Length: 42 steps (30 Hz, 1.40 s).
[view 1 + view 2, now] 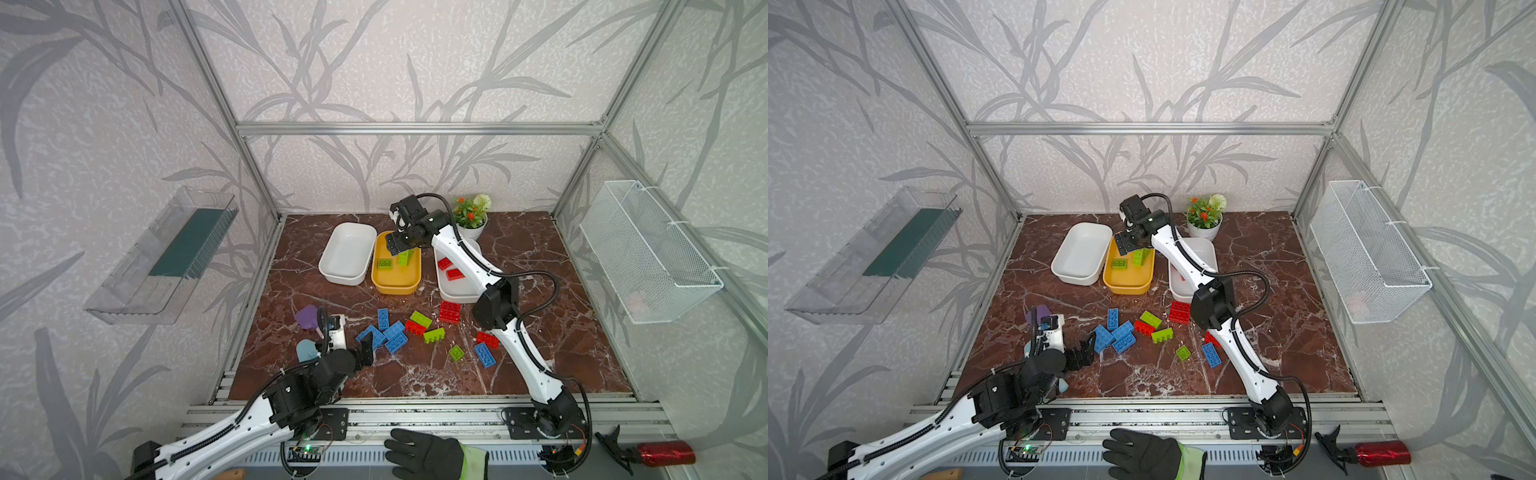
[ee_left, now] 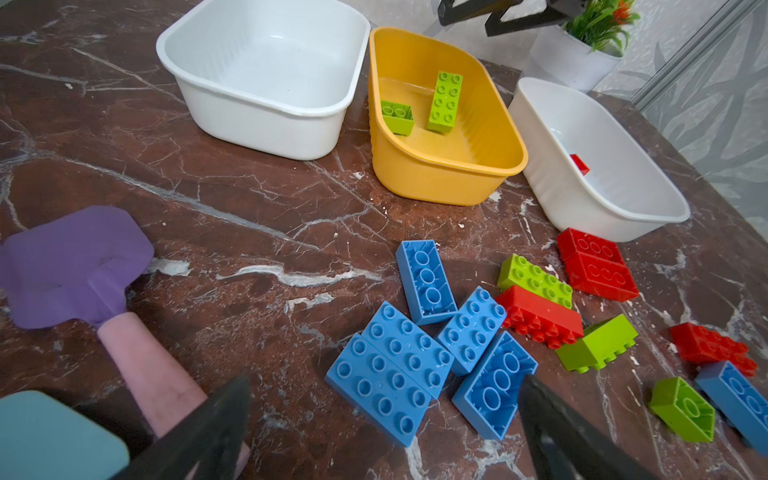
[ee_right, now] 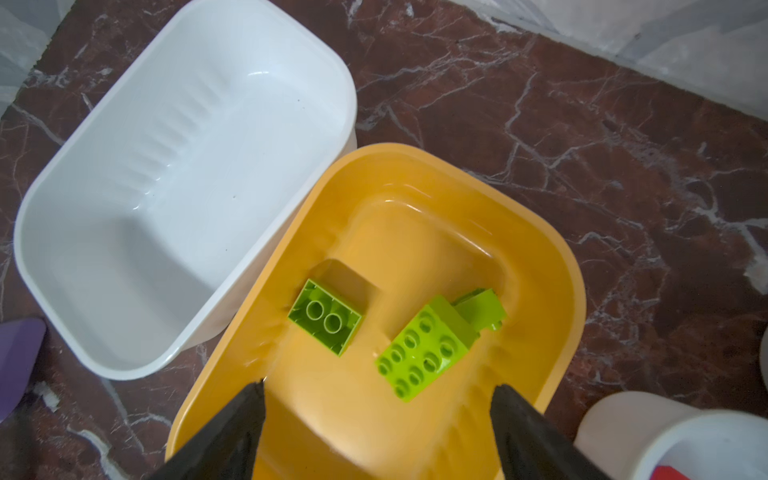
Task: Sort the legos into containers by color
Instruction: 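Lower the right gripper to the pile and grasp another lime-green brick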
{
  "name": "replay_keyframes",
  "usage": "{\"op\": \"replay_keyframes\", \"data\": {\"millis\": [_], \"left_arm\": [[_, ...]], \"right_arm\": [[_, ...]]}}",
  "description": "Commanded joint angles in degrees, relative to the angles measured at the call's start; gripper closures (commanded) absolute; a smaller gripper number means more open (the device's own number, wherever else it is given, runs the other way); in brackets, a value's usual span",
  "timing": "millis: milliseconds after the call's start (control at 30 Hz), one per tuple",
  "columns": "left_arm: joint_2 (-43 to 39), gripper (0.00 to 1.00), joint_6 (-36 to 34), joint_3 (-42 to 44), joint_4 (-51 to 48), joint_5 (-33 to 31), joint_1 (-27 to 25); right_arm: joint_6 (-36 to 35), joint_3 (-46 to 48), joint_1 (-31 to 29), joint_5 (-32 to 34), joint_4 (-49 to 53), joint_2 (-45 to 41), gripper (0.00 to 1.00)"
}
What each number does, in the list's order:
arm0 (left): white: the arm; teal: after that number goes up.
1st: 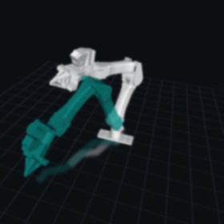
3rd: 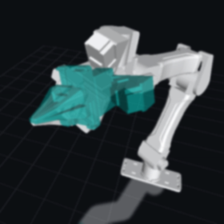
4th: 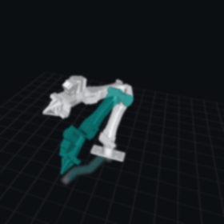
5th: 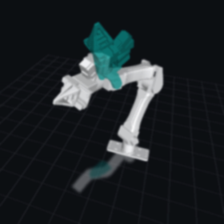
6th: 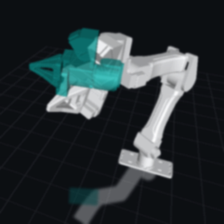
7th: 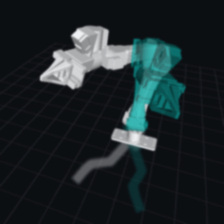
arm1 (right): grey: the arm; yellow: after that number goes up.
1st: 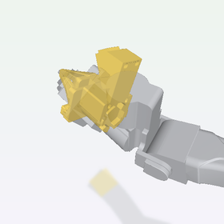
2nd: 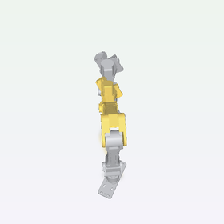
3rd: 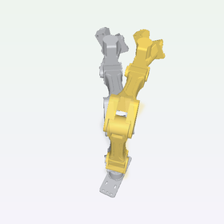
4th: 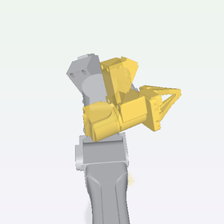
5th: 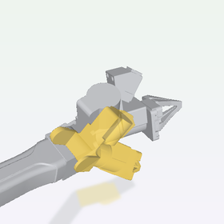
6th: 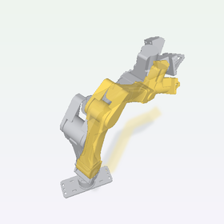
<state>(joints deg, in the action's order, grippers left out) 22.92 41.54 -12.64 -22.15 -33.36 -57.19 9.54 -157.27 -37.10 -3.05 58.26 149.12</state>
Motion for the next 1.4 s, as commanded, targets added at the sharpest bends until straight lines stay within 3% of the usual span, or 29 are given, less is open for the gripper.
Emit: {"op": "replay_keyframes", "data": {"millis": [0, 367, 600, 933, 1367], "left_arm": [[3.05, 0.01, -0.63, -1.67, 2.1, -0.83, 0.41], [13.3, 0.01, -2.19, -3.82, 10.62, 6.21, 0.43], [20.5, 0.01, -3.6, -6.19, 15.12, 11.27, 0.41], [28.76, 0.01, -2.25, -7.93, 17.72, 16.74, 0.1], [20.56, 0.01, -0.64, -4.06, 13.79, 13.22, -0.01]], "right_arm": [[0.08, 2.74, -0.56, -1.66, 6.88, -4.61, 0.14], [3.05, 66.24, -3.77, 0.97, -15.68, -44.02, 0.14], [9.22, 88.36, -7.49, 3.02, -19.02, -57.55, 0.14], [18.25, 100.09, -12.99, 4.06, -26.81, -59.74, 0.08], [19.76, 96.24, -14.18, 6.26, -26.91, -53.01, 0.08]]}}
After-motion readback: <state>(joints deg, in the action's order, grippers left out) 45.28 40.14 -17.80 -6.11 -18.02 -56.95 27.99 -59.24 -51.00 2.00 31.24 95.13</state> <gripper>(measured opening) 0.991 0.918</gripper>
